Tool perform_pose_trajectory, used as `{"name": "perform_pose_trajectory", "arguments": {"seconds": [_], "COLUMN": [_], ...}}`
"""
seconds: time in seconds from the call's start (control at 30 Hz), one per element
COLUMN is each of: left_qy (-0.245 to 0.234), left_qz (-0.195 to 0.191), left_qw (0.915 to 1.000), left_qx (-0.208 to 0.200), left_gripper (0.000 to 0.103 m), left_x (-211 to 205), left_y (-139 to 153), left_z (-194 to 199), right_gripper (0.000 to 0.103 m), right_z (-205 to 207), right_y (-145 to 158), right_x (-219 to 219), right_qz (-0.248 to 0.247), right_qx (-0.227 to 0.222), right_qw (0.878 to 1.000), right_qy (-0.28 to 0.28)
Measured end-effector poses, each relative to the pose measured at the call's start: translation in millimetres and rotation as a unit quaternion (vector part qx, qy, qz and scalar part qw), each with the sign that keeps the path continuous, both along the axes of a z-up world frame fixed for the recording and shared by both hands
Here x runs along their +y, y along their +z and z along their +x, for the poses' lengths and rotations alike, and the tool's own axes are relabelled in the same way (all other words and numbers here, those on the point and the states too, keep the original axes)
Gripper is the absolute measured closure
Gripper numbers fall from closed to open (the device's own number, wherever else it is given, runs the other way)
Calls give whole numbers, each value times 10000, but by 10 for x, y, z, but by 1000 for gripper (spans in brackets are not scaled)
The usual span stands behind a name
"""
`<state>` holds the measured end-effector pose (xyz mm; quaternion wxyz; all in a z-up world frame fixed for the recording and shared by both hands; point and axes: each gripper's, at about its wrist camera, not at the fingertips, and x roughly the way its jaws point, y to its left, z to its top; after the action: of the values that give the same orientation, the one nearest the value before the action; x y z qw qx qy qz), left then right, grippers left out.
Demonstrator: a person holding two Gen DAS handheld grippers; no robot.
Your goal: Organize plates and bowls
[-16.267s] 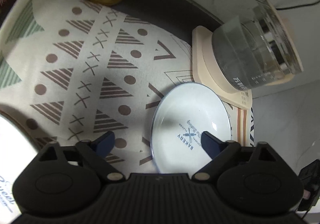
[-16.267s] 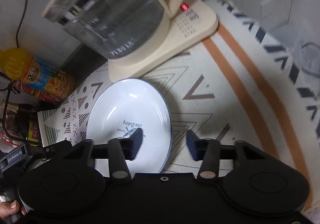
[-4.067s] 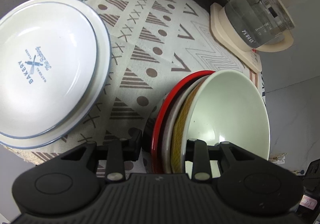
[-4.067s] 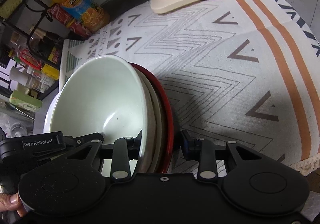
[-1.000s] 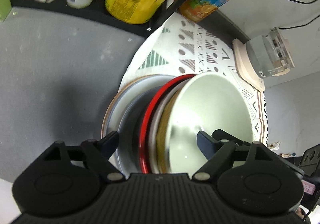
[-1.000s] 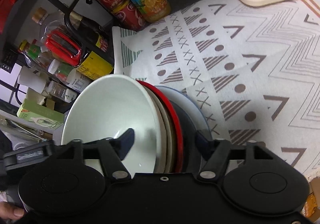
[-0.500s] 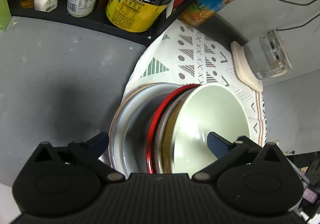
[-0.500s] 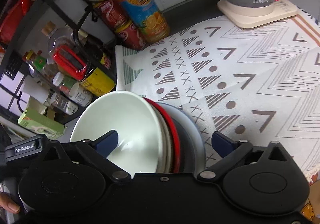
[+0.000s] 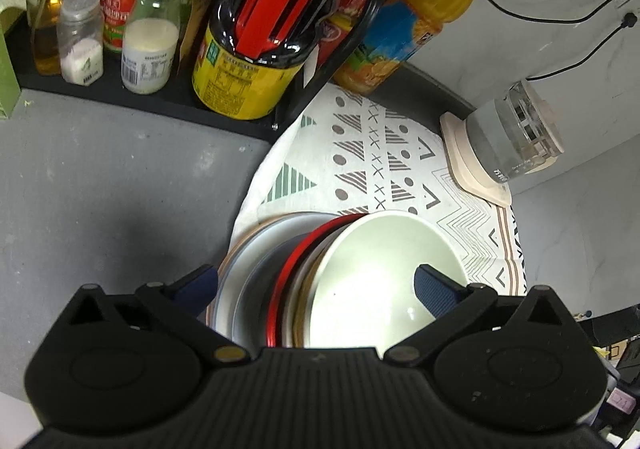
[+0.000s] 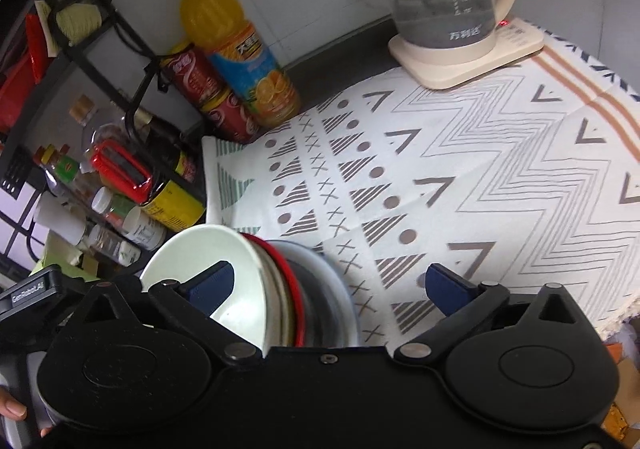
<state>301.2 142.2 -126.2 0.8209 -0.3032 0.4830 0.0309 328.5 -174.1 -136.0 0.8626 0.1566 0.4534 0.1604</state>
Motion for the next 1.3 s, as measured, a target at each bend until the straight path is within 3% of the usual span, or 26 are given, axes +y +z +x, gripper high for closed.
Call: {"name": "perform_pose_trajectory", "arguments": {"seconds": [0.33, 0.8, 1.1, 1.3], "left_qy": [-52, -193, -203, -253], "left_qz": [347, 1008, 1153, 1488], "left_qw": [9991, 9921, 9891, 9812], "left_qx": [-231, -727, -898, -1202], "left_gripper": [0, 0, 0, 0], "left_x": [-232, -563, -651, -765], "left_y": [267, 733, 864, 1004], "left_z": [-307, -1309, -1848, -2212], "right_gripper": [0, 0, 0, 0], "right_z": [-351, -1256, -1788, -2116], "right_y": [245, 561, 704, 789], "right_x": [-239, -529, -589, -617], "right_qz": [-432, -608, -910, -1022], "right_qx": [-576, -1162, -1507, -1697], "right_qw": [9973, 9911, 9839, 9796], "right_qy": [-141, -210, -305, -344]}}
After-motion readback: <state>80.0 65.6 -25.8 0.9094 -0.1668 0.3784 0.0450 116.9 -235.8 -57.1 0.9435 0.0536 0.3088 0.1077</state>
